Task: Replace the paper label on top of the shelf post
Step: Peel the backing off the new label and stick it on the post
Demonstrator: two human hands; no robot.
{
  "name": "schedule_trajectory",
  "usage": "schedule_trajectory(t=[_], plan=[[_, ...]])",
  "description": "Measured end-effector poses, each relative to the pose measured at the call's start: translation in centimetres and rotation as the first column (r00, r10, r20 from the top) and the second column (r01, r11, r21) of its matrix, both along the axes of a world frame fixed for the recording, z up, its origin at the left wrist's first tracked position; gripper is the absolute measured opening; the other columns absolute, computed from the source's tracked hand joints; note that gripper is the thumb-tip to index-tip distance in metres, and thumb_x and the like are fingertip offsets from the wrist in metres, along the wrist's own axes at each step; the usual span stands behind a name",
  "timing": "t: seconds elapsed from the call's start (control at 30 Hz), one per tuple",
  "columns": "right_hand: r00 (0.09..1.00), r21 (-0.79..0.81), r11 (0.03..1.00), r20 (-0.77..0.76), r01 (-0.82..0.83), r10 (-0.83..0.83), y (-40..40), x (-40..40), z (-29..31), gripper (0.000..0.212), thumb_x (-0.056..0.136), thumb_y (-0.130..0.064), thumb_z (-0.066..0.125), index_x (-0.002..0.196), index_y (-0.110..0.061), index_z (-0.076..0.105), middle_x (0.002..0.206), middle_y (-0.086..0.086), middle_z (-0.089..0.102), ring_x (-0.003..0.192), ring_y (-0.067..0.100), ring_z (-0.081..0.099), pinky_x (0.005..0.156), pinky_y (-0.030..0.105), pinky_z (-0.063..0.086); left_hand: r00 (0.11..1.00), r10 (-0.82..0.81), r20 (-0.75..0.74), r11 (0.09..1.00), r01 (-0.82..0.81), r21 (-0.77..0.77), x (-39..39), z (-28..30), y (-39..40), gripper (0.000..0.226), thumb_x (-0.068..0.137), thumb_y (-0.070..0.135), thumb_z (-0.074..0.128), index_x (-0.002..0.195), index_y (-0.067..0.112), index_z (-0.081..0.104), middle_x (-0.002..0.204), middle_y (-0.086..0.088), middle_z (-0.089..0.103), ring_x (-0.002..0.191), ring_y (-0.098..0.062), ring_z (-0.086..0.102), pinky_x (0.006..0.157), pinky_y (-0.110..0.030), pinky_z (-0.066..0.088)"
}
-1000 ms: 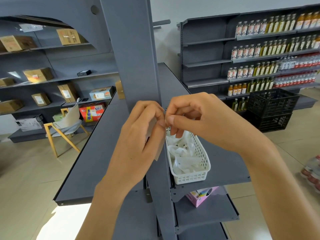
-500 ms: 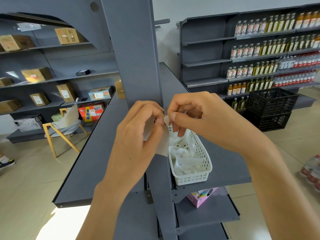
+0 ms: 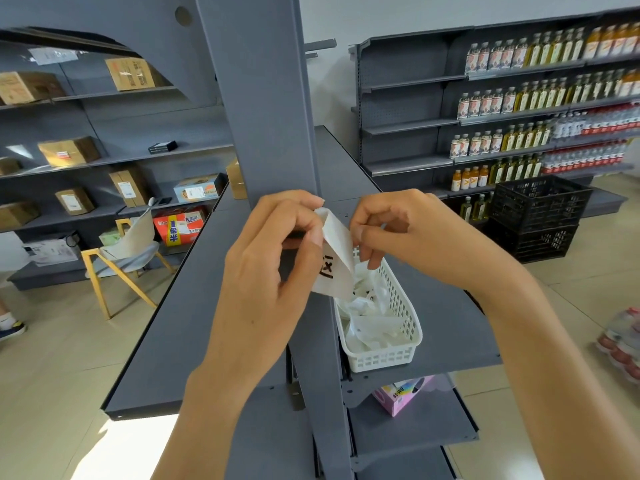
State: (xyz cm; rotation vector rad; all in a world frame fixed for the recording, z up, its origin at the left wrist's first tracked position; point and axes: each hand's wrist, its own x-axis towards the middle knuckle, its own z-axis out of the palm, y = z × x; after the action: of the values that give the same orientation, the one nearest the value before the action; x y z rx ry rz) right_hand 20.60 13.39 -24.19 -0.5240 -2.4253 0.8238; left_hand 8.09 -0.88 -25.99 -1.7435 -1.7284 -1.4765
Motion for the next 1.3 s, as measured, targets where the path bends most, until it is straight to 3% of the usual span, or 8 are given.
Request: schedule_trajectory(t=[0.23,0.47,0.57,0.83,0.93,1.1,1.3], plan=[[1.0,-0.054,0.999,0.026,-0.007,0.008,1.4,-0.3,-1.4,0.016,0.094,-0.009,0.058,0.082,-0.014,0.068,0.074,0.002,0.077,0.065,0.011,0.076,0.052,0.002,0.041,0.999,-0.035,0.036,0.999,0.035,0.0,0.4,0.0,0.0,0.014,0.098,0.006,0.049,0.092,0.012,0.06,0.108,0.006,0.062,0.096,0.001,0.059,0.074,-0.005,0.045],[0.998,-0.05,0.999,0.062,0.019,-0.016,2.4,-0.7,-2.4,0.018,0.093,-0.011,0.058,0.079,-0.016,0.066,0.072,0.0,0.077,0.063,0.008,0.076,0.053,0.008,0.045,0.999,-0.037,0.036,0.999,0.037,0.003,0.6,0.1,-0.1,0.016,0.098,0.005,0.05,0.095,0.019,0.057,0.108,0.001,0.066,0.1,-0.007,0.062,0.078,-0.01,0.047],[0.995,-0.052,0.998,0.091,0.039,-0.034,2.6,-0.8,-3.0,0.016,0.093,-0.012,0.058,0.081,-0.015,0.067,0.074,-0.001,0.077,0.063,0.007,0.076,0.058,0.019,0.049,0.998,-0.044,0.037,0.999,0.044,0.003,0.8,0.2,-0.1,0.014,0.098,0.008,0.049,0.094,0.019,0.056,0.106,0.001,0.066,0.099,-0.008,0.062,0.079,-0.009,0.046],[0.984,-0.041,0.995,0.158,0.088,-0.08,3.1,-0.9,-3.8,0.015,0.093,-0.017,0.058,0.081,-0.018,0.068,0.071,-0.005,0.077,0.064,0.008,0.076,0.067,0.035,0.058,0.999,-0.03,0.035,0.999,0.031,-0.01,0.9,0.0,0.0,0.012,0.098,0.006,0.049,0.094,0.008,0.061,0.102,0.001,0.067,0.092,-0.011,0.062,0.077,-0.009,0.045],[0.976,-0.062,0.992,0.196,0.108,-0.094,3.6,-1.0,-4.1,0.014,0.092,-0.016,0.058,0.084,-0.016,0.069,0.072,-0.004,0.078,0.066,0.011,0.077,0.068,0.034,0.057,0.999,-0.033,0.035,0.999,0.034,-0.006,1.1,0.1,0.0,0.013,0.099,0.008,0.049,0.094,0.008,0.06,0.102,0.001,0.067,0.091,-0.013,0.063,0.076,-0.013,0.049],[0.962,-0.082,0.985,0.24,0.154,-0.13,4.3,-1.0,-5.1,0.013,0.093,-0.018,0.058,0.087,-0.017,0.07,0.069,-0.009,0.076,0.069,0.012,0.078,0.062,0.018,0.049,0.999,-0.034,0.028,0.999,0.034,-0.002,1.1,0.1,0.0,0.013,0.1,0.006,0.049,0.095,0.008,0.061,0.102,0.001,0.067,0.092,-0.015,0.063,0.074,-0.018,0.052],[0.948,-0.027,0.978,0.252,0.206,-0.192,4.9,-1.1,-6.2,0.013,0.095,-0.019,0.057,0.09,-0.016,0.069,0.078,-0.005,0.078,0.068,0.012,0.077,0.072,0.031,0.061,0.999,-0.045,0.027,0.999,0.045,0.004,1.1,0.2,-0.1,0.014,0.1,0.007,0.048,0.095,0.007,0.06,0.104,0.002,0.068,0.098,-0.008,0.063,0.077,-0.011,0.049]])
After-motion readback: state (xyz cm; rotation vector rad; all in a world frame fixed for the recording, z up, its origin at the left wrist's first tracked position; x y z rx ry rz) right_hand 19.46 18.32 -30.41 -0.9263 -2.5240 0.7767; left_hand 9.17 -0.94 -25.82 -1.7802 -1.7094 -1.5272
